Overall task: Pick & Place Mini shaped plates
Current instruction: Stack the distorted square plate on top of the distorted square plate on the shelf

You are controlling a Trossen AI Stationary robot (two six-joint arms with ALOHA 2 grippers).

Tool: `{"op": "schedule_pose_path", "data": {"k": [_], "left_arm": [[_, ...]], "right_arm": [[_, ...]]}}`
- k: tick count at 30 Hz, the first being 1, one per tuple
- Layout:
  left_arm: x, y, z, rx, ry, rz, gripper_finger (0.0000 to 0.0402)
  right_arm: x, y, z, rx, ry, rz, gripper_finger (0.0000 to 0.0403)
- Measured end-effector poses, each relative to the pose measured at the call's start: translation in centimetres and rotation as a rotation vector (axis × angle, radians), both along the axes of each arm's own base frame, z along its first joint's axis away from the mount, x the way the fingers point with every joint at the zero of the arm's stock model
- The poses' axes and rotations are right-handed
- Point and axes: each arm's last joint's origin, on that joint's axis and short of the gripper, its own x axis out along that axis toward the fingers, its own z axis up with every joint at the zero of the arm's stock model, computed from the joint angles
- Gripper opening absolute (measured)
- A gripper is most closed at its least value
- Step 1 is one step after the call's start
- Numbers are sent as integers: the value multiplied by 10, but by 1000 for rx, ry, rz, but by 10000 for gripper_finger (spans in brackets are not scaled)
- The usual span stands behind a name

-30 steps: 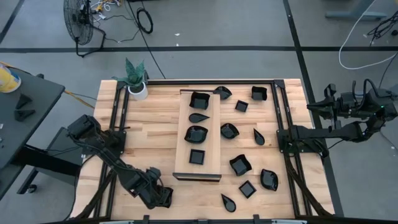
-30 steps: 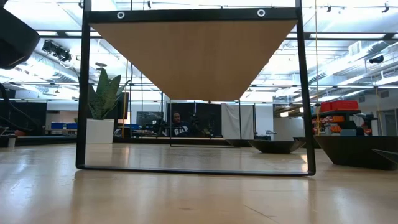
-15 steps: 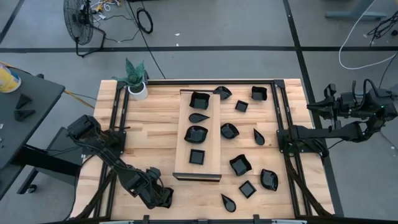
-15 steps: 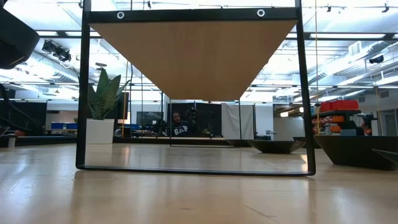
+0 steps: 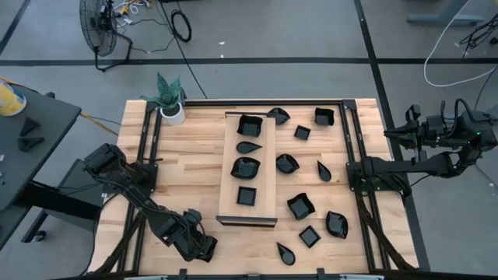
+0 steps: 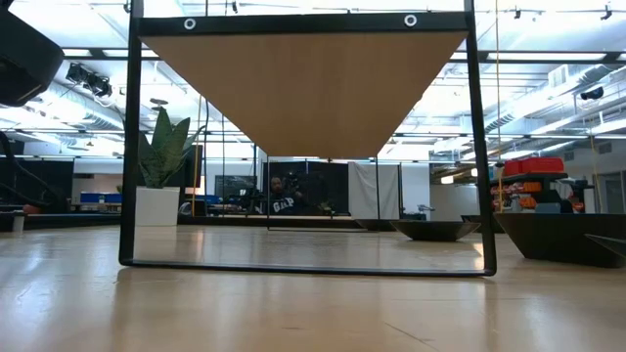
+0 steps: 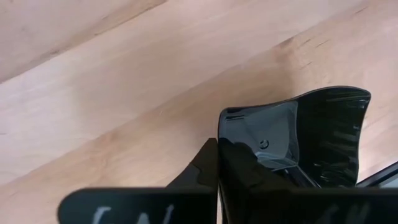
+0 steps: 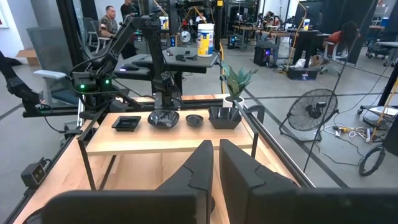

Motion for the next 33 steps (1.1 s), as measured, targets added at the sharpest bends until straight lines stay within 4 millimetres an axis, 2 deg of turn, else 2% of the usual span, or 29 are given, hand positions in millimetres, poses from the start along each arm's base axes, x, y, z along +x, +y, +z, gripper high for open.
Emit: {"op": "schedule_pose_path", "data": {"k": [6,10,21,33], "left_arm": [[-2,0,1,2,12,-49,4],[-6,2,12,17,39,-65,4],[-27,25,83,144,64,-120,2],[-37,71,153,349,1,-177,2]], "right_arm": [[0,0,0,0,0,0,34],[0,0,0,0,0,0,34],[0,0,0,0,0,0,34],[0,0,0,0,0,0,34]]}}
